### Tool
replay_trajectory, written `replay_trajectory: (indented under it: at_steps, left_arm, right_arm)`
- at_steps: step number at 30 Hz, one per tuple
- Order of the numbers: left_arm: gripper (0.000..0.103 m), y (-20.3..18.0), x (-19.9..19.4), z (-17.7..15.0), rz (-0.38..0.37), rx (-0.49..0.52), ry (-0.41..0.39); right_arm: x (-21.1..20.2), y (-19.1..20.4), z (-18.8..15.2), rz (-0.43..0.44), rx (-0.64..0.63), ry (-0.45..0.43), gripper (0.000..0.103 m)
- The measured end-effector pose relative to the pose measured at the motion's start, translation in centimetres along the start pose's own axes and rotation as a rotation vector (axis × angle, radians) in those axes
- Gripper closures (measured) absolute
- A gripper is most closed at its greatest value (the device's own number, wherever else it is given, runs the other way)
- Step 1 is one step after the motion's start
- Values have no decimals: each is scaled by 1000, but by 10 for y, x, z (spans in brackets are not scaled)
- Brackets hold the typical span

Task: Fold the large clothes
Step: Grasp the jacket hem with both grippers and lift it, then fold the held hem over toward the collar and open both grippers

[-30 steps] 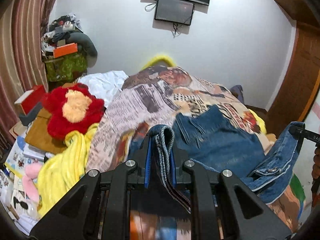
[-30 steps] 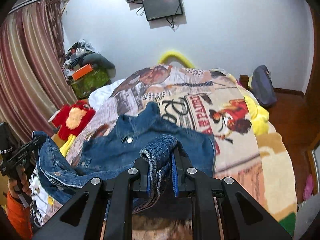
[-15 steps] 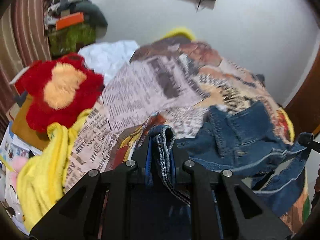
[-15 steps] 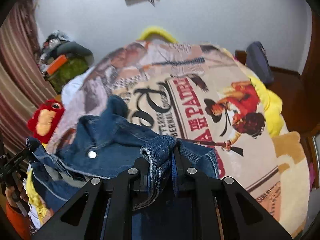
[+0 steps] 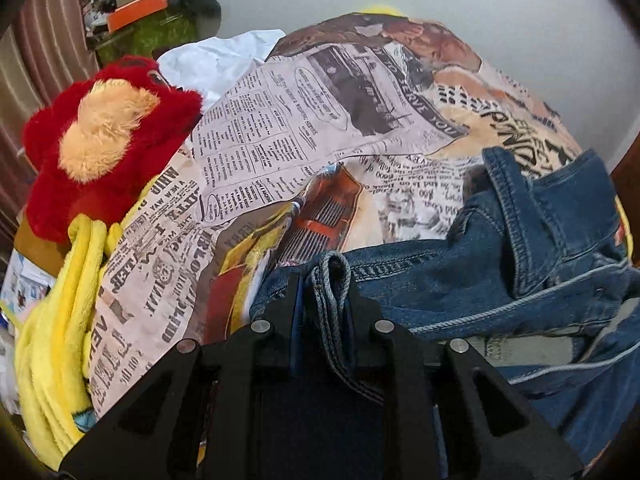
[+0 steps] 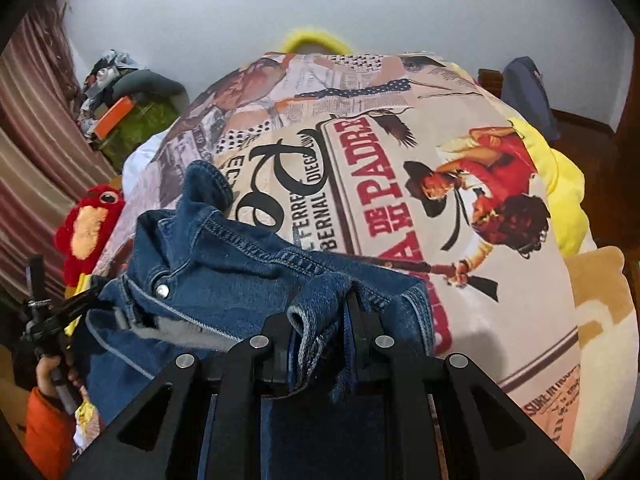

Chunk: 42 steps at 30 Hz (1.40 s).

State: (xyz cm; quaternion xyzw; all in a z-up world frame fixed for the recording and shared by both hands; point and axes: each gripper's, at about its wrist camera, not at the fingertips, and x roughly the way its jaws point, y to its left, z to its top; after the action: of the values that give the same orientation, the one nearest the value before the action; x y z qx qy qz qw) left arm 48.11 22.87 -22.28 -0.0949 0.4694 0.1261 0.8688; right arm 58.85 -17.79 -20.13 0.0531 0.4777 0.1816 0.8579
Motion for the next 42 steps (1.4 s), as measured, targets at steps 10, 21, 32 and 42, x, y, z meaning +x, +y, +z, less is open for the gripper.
replay_trajectory:
  at_steps: [10,21,32,42]
  left_arm:
    - [81,-6,-8,9,139,129,-5]
    - [71,26,-57,1,41,87,-23]
    - [25,-20,-42,-46,-26,257,75]
    - [23,-40,20,-40,93,181,102]
  right_arm:
    - [-40,-5,-6,37,4,-17,89]
    - [-44,6,5,-51,-29,20,89]
    - [3,3,-2,-161,-24,90,89]
    - [0,10,9,-149,-159,126,89]
